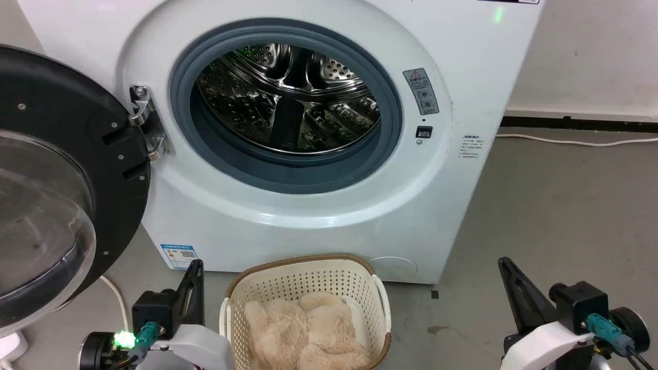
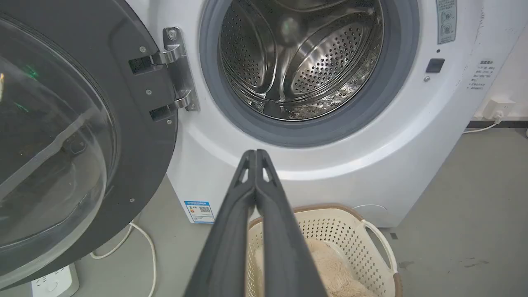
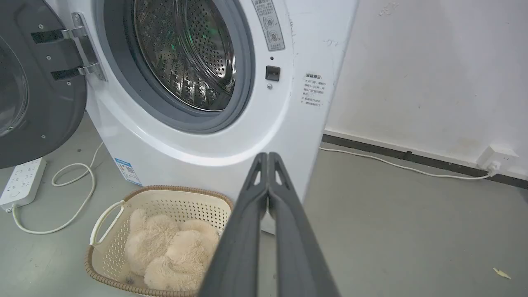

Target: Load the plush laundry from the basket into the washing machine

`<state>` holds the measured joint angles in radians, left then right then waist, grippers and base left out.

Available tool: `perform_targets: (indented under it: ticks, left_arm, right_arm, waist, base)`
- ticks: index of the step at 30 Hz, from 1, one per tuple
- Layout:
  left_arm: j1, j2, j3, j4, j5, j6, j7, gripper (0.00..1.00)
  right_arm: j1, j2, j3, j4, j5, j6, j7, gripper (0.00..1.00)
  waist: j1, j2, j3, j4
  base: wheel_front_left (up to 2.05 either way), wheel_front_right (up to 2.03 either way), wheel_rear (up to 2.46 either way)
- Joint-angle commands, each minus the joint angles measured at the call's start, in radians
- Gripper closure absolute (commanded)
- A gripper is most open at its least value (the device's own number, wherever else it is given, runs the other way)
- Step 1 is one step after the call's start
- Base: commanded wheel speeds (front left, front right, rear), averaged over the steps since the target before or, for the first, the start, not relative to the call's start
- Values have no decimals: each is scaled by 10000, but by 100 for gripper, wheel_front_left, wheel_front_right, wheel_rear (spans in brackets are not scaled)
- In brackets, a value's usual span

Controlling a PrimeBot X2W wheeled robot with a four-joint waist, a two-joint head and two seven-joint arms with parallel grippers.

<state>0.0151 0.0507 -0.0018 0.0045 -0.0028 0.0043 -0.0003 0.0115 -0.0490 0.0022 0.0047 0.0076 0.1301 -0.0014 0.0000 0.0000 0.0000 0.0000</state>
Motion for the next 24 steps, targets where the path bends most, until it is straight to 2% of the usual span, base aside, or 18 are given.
perform_targets:
  ticks: [1,20,21,24]
  left_arm:
    - [-151,-5,18,-45,28,-43,3,100]
    - [-151,-5,18,-45,28,-43,3,100]
    - [0,0,0,0,0,0,-1,0]
    - [7,2,-9,5,-1,9,-4,0]
  right_arm:
    - [-115,-12,-22,-47,-76,6,14,100]
    - [-115,-12,-22,-47,-76,6,14,100]
    - [0,0,-1,0,1,0,-1,0]
    - [5,0,4,7,13,0,-4,0]
  waist:
    - [0,0,0,0]
    - [0,0,0,0]
    - [0,0,0,0]
    - [0,0,0,-1]
  base:
    - [0,0,0]
    - [0,0,0]
    - [0,0,0]
    - [0,0,0]
